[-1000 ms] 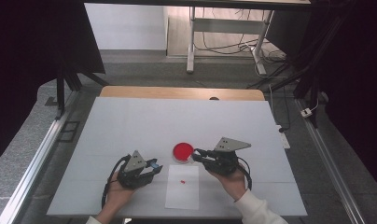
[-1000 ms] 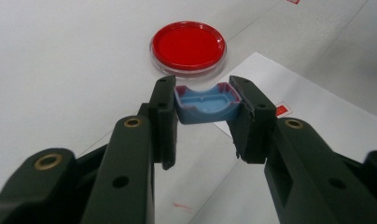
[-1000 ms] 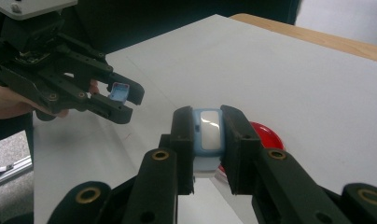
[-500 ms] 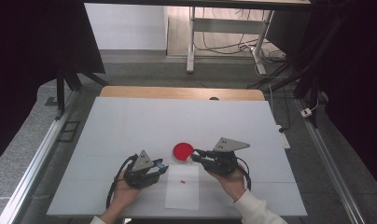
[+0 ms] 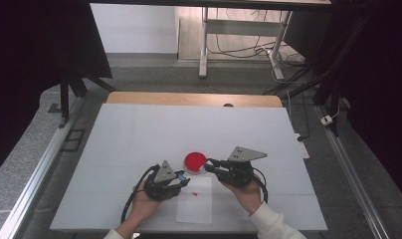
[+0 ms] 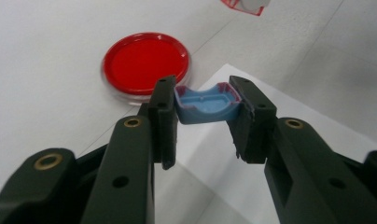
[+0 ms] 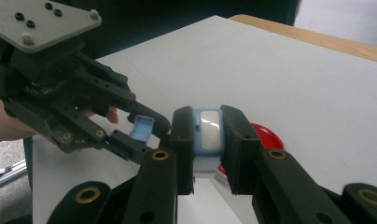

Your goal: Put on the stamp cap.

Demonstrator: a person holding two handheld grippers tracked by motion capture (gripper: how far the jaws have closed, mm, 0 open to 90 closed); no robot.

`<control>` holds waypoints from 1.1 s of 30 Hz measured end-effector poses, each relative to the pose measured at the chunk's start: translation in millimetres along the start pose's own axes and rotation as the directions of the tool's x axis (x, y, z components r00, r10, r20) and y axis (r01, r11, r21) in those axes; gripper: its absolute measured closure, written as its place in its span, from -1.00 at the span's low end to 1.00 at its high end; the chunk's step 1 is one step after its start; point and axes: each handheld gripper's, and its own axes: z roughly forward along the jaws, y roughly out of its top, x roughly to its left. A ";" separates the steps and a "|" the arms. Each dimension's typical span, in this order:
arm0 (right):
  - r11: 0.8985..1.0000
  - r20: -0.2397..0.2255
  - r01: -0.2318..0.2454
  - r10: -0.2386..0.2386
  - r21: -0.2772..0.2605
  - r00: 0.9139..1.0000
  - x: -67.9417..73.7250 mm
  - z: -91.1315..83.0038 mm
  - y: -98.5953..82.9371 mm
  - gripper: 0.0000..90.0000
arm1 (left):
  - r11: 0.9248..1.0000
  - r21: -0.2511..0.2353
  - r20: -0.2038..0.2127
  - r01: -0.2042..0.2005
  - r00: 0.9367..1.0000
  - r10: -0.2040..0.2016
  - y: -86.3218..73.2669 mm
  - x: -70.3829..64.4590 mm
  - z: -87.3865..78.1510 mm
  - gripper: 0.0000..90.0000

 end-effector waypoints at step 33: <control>1.000 0.019 -0.014 0.014 0.005 1.000 1.6 4.4 -2.7 0.66 | 0.999 0.001 0.026 -0.041 0.999 0.041 18.3 -17.7 31.3 0.41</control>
